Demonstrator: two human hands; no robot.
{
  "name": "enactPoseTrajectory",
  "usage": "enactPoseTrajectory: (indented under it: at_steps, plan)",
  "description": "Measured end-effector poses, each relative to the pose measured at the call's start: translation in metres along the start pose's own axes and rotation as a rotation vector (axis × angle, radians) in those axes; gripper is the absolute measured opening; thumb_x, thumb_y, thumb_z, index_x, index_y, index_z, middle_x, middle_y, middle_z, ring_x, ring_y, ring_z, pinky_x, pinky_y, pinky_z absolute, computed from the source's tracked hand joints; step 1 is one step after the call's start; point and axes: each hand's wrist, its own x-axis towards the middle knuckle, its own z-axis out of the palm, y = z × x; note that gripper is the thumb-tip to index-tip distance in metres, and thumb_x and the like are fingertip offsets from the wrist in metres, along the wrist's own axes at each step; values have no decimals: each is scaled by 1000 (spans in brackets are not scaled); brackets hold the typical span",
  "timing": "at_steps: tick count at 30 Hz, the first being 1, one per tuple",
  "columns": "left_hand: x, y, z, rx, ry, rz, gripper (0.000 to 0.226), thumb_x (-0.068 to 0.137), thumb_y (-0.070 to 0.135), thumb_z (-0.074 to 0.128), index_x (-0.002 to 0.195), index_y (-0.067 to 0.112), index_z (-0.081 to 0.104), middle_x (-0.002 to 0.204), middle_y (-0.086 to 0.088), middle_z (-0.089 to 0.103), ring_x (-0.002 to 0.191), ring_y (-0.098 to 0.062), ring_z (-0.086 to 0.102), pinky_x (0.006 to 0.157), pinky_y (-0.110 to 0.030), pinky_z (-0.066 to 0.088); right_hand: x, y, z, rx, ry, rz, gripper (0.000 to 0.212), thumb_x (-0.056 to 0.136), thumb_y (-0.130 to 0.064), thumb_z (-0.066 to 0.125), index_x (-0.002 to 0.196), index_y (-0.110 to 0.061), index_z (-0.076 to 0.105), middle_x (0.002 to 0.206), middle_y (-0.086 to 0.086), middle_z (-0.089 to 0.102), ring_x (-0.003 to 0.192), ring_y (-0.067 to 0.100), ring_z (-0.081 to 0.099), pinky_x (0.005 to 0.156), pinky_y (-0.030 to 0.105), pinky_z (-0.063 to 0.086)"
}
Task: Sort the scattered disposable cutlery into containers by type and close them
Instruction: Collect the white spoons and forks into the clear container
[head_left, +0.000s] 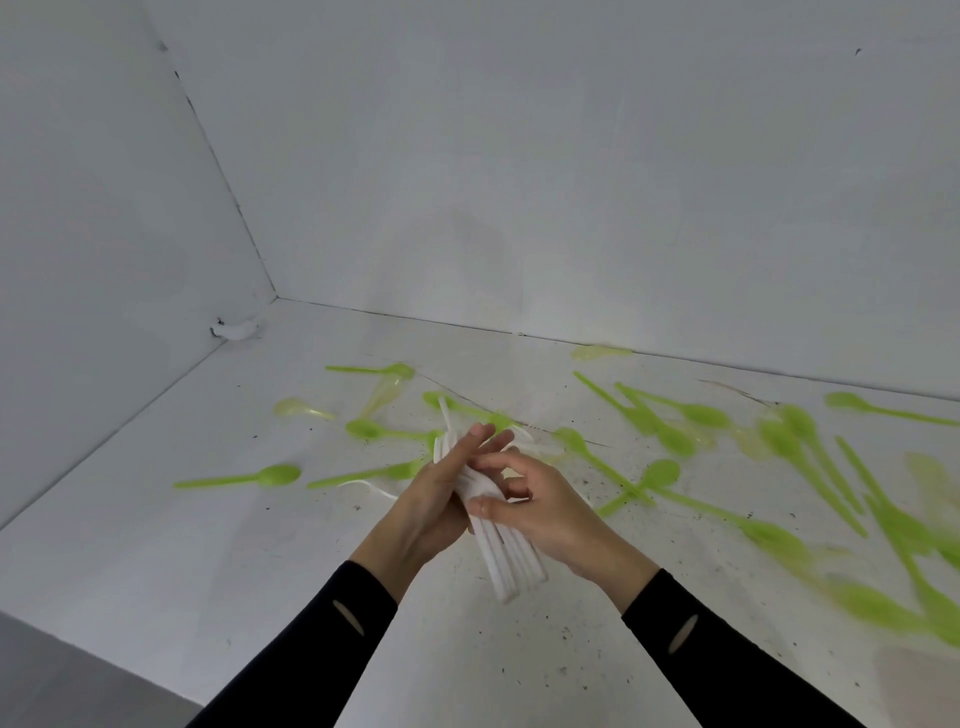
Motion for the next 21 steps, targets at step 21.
enactPoseTrajectory:
  at_steps: [21]
  plan:
    - [-3, 50, -153, 1554, 562, 219, 23, 75, 15, 77, 97, 17, 72, 98, -3, 68, 97, -23, 62, 81, -30, 48, 66, 62, 73, -1182, 29, -506, 61, 44, -10, 87, 102, -18, 72, 94, -1, 68, 77, 21, 66, 69, 28, 53]
